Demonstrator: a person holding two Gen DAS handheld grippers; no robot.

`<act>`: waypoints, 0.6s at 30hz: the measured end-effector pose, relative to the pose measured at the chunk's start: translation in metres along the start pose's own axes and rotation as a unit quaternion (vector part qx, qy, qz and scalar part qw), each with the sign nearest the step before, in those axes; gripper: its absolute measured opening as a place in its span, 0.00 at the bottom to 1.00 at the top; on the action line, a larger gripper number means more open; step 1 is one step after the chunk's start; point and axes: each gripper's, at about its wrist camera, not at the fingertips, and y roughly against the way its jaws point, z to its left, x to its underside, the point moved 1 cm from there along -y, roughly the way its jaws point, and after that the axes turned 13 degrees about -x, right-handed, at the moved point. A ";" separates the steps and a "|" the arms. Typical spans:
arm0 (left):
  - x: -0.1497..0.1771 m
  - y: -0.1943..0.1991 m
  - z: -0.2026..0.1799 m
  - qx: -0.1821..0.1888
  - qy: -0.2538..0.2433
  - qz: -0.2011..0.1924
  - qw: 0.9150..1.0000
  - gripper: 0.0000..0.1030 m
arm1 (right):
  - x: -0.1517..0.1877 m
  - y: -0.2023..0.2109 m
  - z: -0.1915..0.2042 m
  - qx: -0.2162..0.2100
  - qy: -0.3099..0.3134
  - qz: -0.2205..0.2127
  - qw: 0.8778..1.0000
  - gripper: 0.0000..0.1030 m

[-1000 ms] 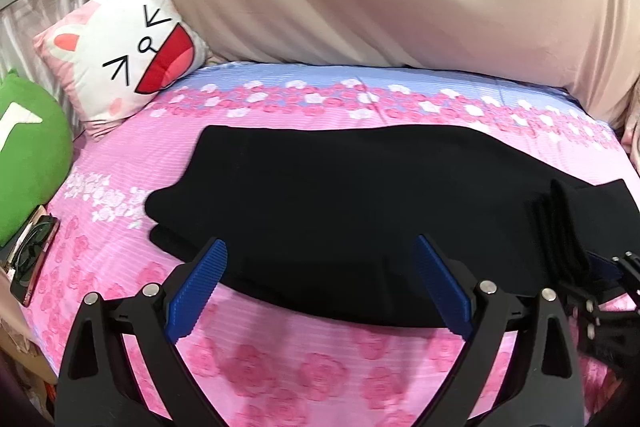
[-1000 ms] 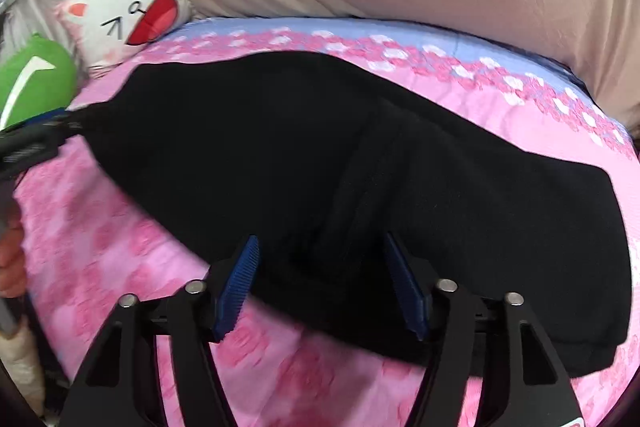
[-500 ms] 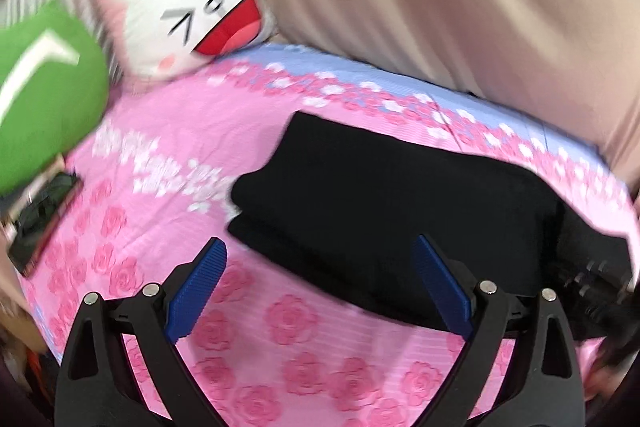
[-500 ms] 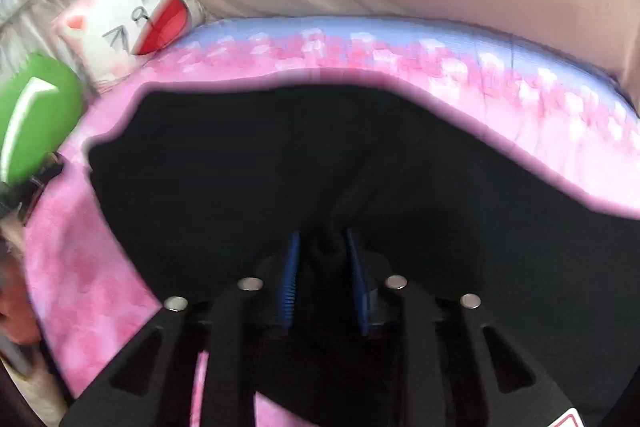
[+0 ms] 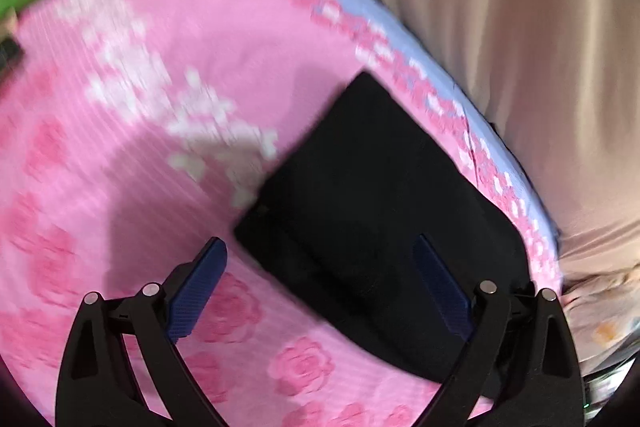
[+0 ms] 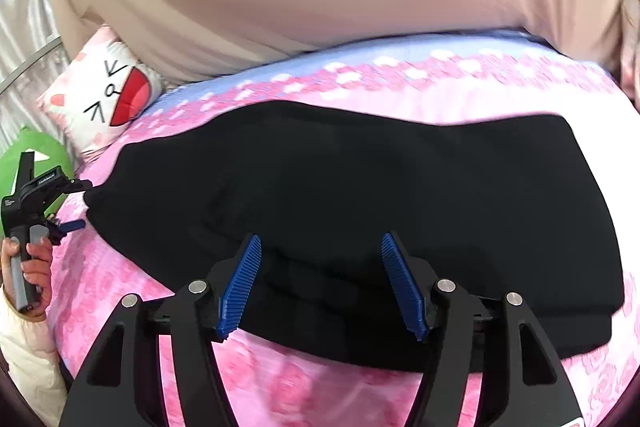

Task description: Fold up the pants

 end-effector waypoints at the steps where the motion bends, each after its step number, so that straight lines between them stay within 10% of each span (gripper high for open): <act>1: 0.000 0.001 -0.003 -0.010 -0.001 -0.006 1.000 0.81 | 0.002 0.003 -0.004 -0.001 -0.006 -0.003 1.000 0.60; 3: 0.000 0.002 -0.009 -0.035 -0.003 -0.011 0.999 0.65 | 0.003 0.008 -0.008 -0.007 -0.012 -0.012 1.000 0.65; 5: -0.001 0.009 -0.015 -0.058 -0.008 -0.031 0.998 0.19 | 0.002 0.011 -0.011 -0.009 -0.018 -0.020 1.000 0.67; 12: 0.010 0.081 -0.098 -0.028 -0.100 -0.117 0.988 0.15 | 0.002 0.018 -0.022 -0.038 -0.044 -0.039 0.998 0.67; 18: 0.082 0.150 -0.233 0.031 -0.256 -0.192 0.947 0.15 | 0.002 0.029 -0.031 -0.063 -0.061 -0.060 0.994 0.67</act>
